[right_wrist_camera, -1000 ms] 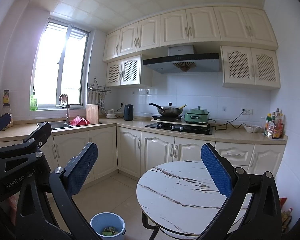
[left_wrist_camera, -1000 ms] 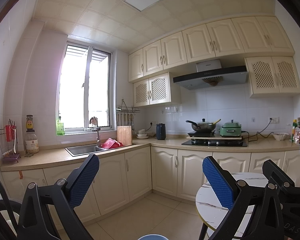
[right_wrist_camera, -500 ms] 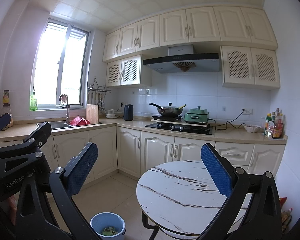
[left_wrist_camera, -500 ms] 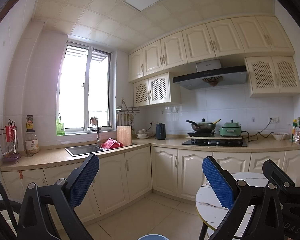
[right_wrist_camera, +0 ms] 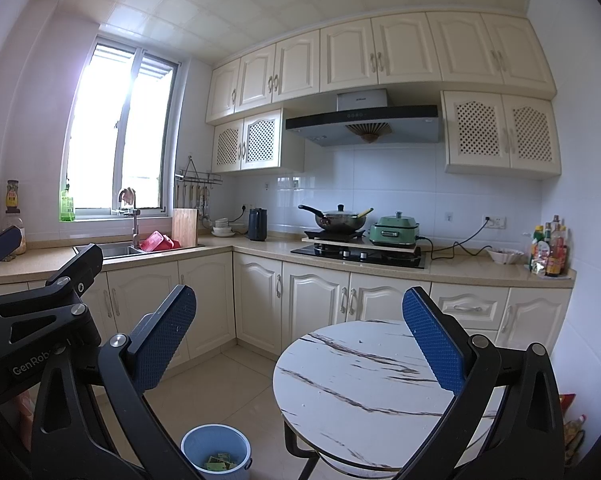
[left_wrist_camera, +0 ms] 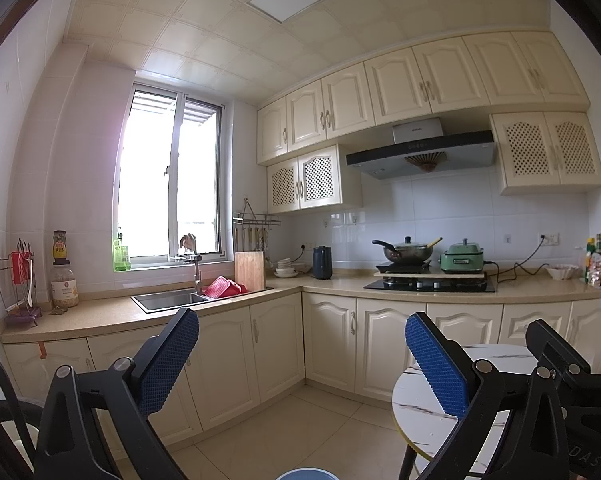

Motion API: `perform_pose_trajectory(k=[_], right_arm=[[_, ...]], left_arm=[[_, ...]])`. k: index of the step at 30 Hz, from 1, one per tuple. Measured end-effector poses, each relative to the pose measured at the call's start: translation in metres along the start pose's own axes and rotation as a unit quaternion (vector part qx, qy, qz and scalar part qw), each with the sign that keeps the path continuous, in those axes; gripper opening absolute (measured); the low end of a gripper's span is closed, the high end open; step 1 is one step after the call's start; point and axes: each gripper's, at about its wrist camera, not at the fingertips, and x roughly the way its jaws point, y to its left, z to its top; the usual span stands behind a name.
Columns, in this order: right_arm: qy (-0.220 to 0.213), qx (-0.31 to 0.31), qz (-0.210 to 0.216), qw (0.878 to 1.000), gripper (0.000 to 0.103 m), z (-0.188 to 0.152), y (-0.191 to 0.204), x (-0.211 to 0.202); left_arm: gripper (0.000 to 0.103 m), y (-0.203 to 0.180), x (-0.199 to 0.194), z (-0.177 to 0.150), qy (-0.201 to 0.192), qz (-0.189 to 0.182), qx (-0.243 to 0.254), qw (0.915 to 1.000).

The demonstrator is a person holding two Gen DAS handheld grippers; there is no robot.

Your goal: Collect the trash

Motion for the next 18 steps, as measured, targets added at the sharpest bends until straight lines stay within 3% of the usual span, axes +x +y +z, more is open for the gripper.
perform_pose_trajectory(k=[18], right_arm=[[-0.001,0.0,-0.001,1.0,0.103,0.0001,0.0001,0.0002]], left_arm=[[0.102,0.0056,0.0028,0.0006,0.0,-0.001,0.001,1.0]])
